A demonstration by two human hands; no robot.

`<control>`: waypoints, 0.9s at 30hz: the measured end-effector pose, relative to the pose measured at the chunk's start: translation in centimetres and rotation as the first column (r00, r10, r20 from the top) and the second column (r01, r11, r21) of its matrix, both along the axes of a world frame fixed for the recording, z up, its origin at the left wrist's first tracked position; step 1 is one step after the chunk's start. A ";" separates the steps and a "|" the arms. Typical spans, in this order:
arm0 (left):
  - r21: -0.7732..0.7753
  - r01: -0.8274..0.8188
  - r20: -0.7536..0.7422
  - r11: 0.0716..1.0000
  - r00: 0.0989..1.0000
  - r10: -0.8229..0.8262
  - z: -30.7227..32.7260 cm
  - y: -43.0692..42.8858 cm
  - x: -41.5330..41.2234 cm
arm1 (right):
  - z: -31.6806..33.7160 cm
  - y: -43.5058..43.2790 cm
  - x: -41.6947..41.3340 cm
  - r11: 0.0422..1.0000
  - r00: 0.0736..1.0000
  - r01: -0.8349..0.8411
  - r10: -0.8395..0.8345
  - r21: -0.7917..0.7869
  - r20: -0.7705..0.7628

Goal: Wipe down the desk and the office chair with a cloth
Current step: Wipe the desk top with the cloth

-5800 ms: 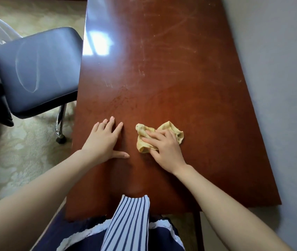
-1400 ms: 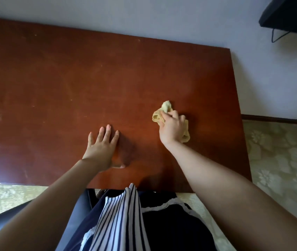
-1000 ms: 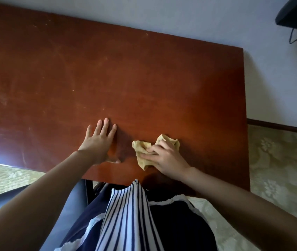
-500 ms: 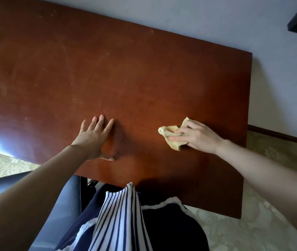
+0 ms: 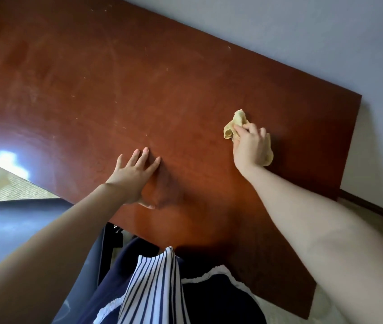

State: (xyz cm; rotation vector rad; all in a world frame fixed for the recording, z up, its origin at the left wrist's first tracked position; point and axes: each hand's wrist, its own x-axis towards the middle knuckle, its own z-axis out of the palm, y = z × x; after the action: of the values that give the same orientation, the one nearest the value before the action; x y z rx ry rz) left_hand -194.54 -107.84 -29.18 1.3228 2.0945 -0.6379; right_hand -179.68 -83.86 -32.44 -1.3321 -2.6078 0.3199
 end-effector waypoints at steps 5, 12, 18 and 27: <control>0.017 -0.037 0.005 0.999 0.999 0.037 -0.1 -0.2 0.4 | -0.2 -5.9 -0.2 0.979 0.971 -0.203 0.200 -0.012 -0.128; 0.023 -0.054 0.036 0.998 0.998 0.053 0.1 -0.2 0.7 | 0.2 -11.9 4.4 0.785 0.770 -0.620 0.610 0.008 -0.188; 0.026 -0.037 0.027 0.999 0.999 0.036 0.2 -0.6 0.0 | 2.7 -13.3 6.4 0.584 0.765 -0.590 0.625 -0.557 -0.156; 0.051 -0.006 0.045 0.999 0.999 0.004 0.5 -1.0 -0.4 | 11.4 -8.3 6.2 0.387 0.923 -0.382 0.117 -0.839 -0.366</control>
State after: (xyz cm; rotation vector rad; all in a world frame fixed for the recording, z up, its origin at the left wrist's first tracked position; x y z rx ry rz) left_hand -194.91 -108.89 -28.65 1.3472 2.0895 -0.5514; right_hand -173.51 -92.13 -21.00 -0.9050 -2.3758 2.0631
